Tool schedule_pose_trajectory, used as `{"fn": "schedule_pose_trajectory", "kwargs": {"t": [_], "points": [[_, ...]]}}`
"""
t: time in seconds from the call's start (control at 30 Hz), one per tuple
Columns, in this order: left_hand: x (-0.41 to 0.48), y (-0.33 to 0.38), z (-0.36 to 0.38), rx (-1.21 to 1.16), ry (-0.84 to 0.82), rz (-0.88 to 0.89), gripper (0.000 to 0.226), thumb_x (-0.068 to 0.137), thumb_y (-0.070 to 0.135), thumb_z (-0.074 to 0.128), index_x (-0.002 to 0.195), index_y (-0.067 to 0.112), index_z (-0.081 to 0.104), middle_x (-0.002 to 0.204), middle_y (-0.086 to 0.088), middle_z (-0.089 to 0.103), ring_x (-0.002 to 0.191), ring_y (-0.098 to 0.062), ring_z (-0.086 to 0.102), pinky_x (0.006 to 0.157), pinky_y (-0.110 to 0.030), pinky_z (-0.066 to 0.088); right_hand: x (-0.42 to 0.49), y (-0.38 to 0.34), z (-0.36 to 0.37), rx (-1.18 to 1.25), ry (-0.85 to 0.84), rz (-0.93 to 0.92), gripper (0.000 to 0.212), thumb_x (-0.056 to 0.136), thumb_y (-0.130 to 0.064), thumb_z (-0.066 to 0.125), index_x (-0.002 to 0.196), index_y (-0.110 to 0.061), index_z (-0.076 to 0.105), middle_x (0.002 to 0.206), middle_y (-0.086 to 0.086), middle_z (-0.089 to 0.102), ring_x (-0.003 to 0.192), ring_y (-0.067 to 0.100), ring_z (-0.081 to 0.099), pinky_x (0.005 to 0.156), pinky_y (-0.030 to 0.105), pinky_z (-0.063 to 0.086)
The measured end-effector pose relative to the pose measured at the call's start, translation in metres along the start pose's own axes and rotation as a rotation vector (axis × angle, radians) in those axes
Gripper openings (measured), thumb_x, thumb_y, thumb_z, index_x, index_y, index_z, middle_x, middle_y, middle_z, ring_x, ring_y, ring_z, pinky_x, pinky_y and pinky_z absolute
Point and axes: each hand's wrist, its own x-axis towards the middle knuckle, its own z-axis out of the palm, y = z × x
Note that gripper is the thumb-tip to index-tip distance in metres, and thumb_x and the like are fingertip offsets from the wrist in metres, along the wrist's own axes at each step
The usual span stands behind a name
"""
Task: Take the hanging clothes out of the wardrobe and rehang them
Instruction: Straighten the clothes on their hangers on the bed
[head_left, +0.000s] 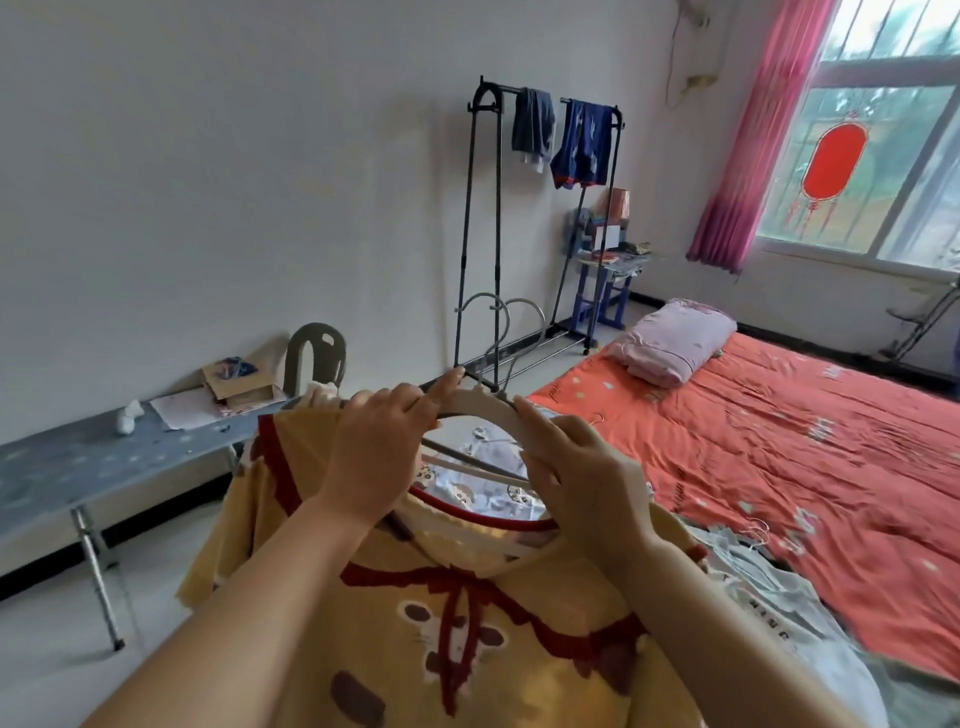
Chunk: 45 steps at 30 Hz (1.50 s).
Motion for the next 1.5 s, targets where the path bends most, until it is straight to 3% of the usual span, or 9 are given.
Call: {"fn": "schedule_pose_trajectory", "kwargs": {"t": [0.2,0.47,0.6,0.67,0.83,0.97,1.07,1.2,1.5], "points": [[0.055,-0.053,0.076,-0.045,-0.012,0.020,0.088,0.061,-0.008,0.078,0.135,0.017,0.036,0.068,-0.001,0.060,0.055,-0.017,0.055,0.053,-0.032,0.049,0.054,0.047,0.062,0.014,0.006,0.060,0.042,0.083,-0.032,0.045,0.126,-0.030,0.048,0.082,-0.005,0.064,0.050,0.013,0.057,0.039,0.026,0.049],[0.123,-0.130,0.216,-0.158,-0.024,0.105,0.091,0.061,-0.009,0.077,0.137,0.019,0.035,0.068,0.000,0.057,0.058,-0.018,0.054,0.056,-0.034,0.048,0.109,0.115,0.169,-0.109,-0.051,0.181,0.063,0.072,-0.015,0.076,0.126,-0.029,0.046,0.081,-0.001,0.064,0.048,0.017,0.057,0.038,0.025,0.048],[0.163,-0.166,0.284,-0.266,-0.055,0.141,0.088,0.068,-0.012,0.069,0.139,0.022,0.030,0.071,-0.002,0.059,0.059,-0.020,0.056,0.060,-0.038,0.052,0.144,0.147,0.216,-0.207,-0.032,0.244,0.047,0.080,-0.030,0.051,0.126,-0.033,0.044,0.079,-0.002,0.064,0.047,0.014,0.056,0.039,0.020,0.044],[0.183,-0.176,0.314,-0.312,-0.050,0.172,0.077,0.073,-0.008,0.059,0.138,0.023,0.032,0.071,-0.001,0.059,0.060,-0.020,0.057,0.061,-0.038,0.052,0.156,0.162,0.231,-0.256,-0.027,0.278,0.050,0.077,-0.029,0.054,0.126,-0.034,0.044,0.078,-0.003,0.063,0.046,0.014,0.056,0.039,0.020,0.044],[0.225,-0.173,0.379,-0.415,-0.051,0.222,0.072,0.073,-0.006,0.057,0.135,0.025,0.038,0.069,0.000,0.058,0.057,-0.021,0.055,0.058,-0.034,0.046,0.173,0.203,0.253,-0.353,-0.052,0.400,0.062,0.068,-0.024,0.064,0.125,-0.035,0.044,0.073,-0.004,0.062,0.042,0.013,0.054,0.041,0.014,0.033],[0.248,-0.157,0.427,-0.475,-0.052,0.236,0.079,0.065,-0.008,0.071,0.132,0.025,0.043,0.069,0.000,0.058,0.057,-0.022,0.056,0.058,-0.035,0.047,0.173,0.247,0.267,-0.399,-0.065,0.437,0.049,0.078,-0.032,0.051,0.126,-0.035,0.042,0.074,-0.003,0.062,0.043,0.015,0.055,0.039,0.017,0.038],[0.260,-0.148,0.461,-0.470,-0.067,0.248,0.071,0.070,-0.004,0.062,0.132,0.025,0.041,0.069,0.000,0.059,0.055,-0.022,0.057,0.056,-0.035,0.047,0.171,0.280,0.280,-0.401,-0.084,0.450,0.057,0.074,-0.025,0.062,0.126,-0.035,0.042,0.073,-0.002,0.062,0.043,0.016,0.055,0.038,0.019,0.039],[0.274,-0.137,0.508,-0.476,-0.149,0.255,0.081,0.066,-0.008,0.074,0.133,0.023,0.040,0.067,-0.002,0.059,0.053,-0.021,0.056,0.056,-0.036,0.049,0.168,0.329,0.304,-0.357,-0.120,0.503,0.075,0.065,-0.016,0.083,0.125,-0.035,0.043,0.073,-0.001,0.063,0.044,0.017,0.057,0.037,0.022,0.042],[0.282,-0.106,0.623,-0.464,-0.329,0.220,0.080,0.066,-0.008,0.073,0.134,0.024,0.046,0.068,0.000,0.060,0.056,-0.020,0.057,0.055,-0.036,0.049,0.139,0.429,0.363,-0.241,-0.210,0.643,0.079,0.059,-0.017,0.086,0.123,-0.038,0.044,0.073,-0.004,0.062,0.047,0.017,0.058,0.038,0.022,0.044]]}}
